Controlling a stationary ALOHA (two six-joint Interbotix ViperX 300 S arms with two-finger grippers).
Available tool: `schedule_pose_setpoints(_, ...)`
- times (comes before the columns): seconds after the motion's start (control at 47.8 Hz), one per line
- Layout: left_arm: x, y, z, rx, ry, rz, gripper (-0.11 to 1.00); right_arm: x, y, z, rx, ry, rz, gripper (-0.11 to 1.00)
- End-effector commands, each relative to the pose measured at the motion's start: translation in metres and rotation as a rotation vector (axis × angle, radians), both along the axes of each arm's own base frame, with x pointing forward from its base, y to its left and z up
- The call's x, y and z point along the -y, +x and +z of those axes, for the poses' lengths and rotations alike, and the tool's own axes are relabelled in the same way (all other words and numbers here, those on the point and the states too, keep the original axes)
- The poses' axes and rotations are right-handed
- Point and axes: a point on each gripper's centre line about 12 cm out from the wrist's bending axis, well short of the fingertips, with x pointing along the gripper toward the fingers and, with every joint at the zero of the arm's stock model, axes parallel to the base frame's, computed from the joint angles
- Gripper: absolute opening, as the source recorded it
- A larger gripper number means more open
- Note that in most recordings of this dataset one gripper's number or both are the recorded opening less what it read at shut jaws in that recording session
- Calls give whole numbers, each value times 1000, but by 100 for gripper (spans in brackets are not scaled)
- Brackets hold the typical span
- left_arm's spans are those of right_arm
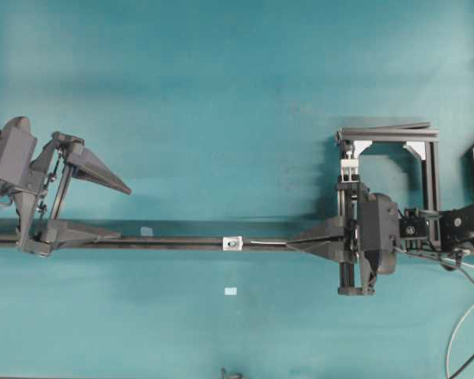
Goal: Insert the wire through the hole in the metal fitting marked with a red label.
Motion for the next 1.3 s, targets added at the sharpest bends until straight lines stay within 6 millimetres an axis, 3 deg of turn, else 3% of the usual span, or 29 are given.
schedule_pose_setpoints(0.0, 2, 3, 6, 21, -5, -6, 61, -4, 4, 9, 36, 13, 1, -1)
schedule_pose_setpoints(0.544, 6, 8, 5, 17, -3, -14, 61, -7, 11, 6, 39, 10, 1, -1)
schedule_pose_setpoints(0.753, 39, 56, -27, -71, 47, -90, 61, -7, 12, 7, 42, 11, -2, -1)
schedule_pose_setpoints(0.92, 53, 89, -33, -41, 61, -104, 61, -7, 11, 6, 41, 9, 0, -1)
schedule_pose_setpoints(1.108, 49, 97, -26, 26, 42, -79, 61, -7, 11, 7, 41, 10, 1, -1)
schedule_pose_setpoints(1.276, 48, 104, -41, -1, 44, -68, 61, -8, 13, 8, 46, 12, 3, -1)
